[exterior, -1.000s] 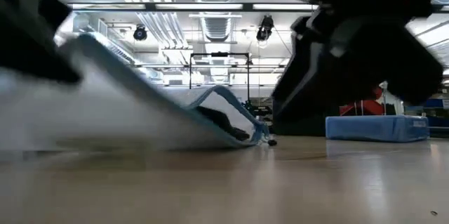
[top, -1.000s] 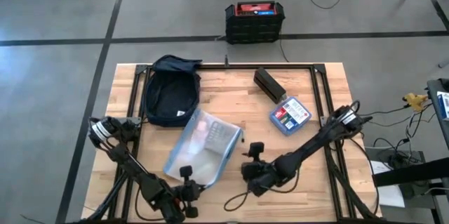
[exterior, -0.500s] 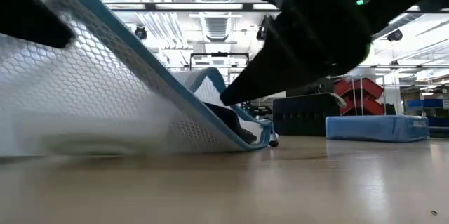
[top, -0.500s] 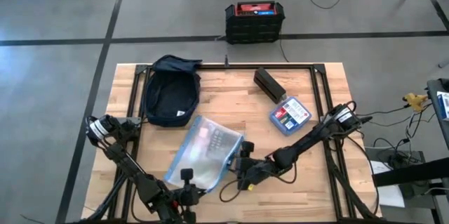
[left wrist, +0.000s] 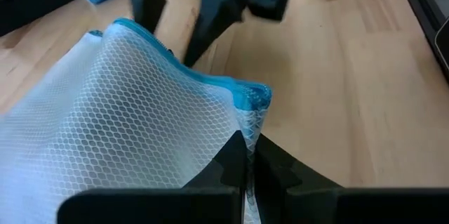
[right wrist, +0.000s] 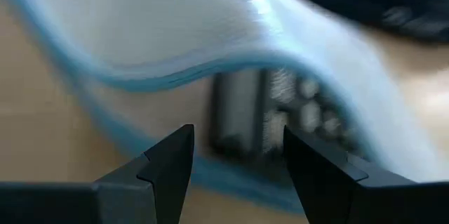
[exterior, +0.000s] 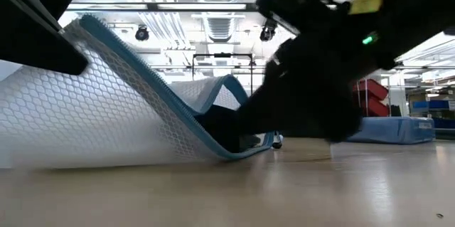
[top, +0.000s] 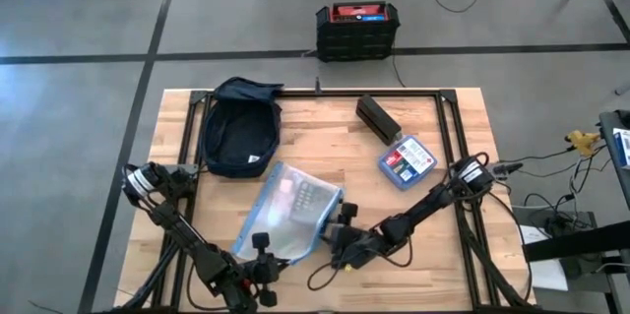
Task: Unpack backpack
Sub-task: Remove the calculator from the blue zip bag, then remove the chocolate bar from the blue zip bag, then remove the green earphone from the blue zip bag
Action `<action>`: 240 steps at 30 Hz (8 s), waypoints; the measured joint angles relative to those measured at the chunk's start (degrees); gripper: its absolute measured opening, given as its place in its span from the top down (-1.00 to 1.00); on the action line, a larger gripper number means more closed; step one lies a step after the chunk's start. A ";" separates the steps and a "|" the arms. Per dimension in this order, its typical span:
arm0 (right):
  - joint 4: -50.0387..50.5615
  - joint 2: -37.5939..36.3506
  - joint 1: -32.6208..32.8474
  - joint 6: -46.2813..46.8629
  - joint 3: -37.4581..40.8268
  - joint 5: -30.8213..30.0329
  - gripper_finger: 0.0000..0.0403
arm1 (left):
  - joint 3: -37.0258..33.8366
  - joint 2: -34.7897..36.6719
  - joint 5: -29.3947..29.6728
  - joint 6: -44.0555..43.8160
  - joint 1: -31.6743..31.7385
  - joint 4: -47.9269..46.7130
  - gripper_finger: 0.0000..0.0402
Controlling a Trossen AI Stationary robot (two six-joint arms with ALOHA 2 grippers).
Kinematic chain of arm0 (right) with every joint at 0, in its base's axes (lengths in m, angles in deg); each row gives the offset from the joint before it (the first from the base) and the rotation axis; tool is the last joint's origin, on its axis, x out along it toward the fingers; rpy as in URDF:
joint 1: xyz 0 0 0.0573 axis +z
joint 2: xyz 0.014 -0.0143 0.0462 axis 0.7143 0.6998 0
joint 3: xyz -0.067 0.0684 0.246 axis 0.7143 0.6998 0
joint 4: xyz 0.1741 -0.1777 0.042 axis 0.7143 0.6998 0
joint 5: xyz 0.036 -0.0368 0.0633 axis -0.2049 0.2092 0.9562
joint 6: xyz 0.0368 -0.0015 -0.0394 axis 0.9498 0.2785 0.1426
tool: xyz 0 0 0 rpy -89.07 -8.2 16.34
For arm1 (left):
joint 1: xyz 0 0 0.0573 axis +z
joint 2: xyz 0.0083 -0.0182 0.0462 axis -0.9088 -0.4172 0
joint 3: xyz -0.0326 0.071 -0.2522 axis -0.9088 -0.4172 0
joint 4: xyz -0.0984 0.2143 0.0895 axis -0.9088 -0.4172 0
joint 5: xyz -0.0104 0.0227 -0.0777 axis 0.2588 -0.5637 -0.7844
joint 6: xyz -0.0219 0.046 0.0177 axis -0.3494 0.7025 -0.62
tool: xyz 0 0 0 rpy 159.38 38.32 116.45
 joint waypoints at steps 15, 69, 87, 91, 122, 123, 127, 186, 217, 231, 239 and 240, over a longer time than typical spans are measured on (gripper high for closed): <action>-0.32 8.59 -2.32 -16.57 -8.45 -5.21 0.27 | 0.00 -0.02 0.02 -0.01 -0.26 -1.26 1.00; 83.66 -13.85 36.16 80.19 -8.93 30.47 0.62 | -1.01 0.13 2.59 -7.55 -0.09 -7.53 1.00; 82.68 -13.26 22.11 64.16 -12.62 28.02 -0.23 | -1.01 0.13 1.09 -6.61 -0.11 -6.52 1.00; 75.01 -13.33 19.16 61.12 -12.80 11.42 -0.36 | -1.01 0.13 1.32 -6.61 -0.11 -6.04 1.00; 23.98 7.48 -4.75 41.54 -10.80 -4.42 0.23 | -1.43 0.13 4.51 -0.97 0.02 1.04 1.00; 23.99 7.42 -4.72 40.99 -10.81 -4.48 0.36 | -1.57 0.13 4.51 -1.01 0.03 1.04 1.00; 26.04 5.83 -3.40 37.51 -10.48 -4.87 0.89 | -2.05 0.13 4.51 -1.41 0.04 1.04 1.00; 92.53 -4.89 18.24 93.87 -17.52 22.99 -0.08 | -4.68 0.13 1.49 5.86 3.87 11.17 1.00; 19.36 -0.62 -2.72 6.93 -11.59 6.29 -0.02 | -4.68 1.20 -1.73 4.86 -3.28 2.98 0.63; 17.30 -0.61 -5.34 -17.91 -11.21 -2.33 0.07 | -4.68 15.17 -4.38 5.38 -3.39 -5.50 0.10; 7.53 -0.61 -5.69 -29.96 -11.19 -2.34 0.05 | -4.91 15.64 6.18 4.17 -0.38 -3.82 0.03; 6.22 -0.61 -5.91 -30.67 -11.19 -2.30 0.05 | -4.96 14.47 7.13 4.14 0.66 -2.97 0.02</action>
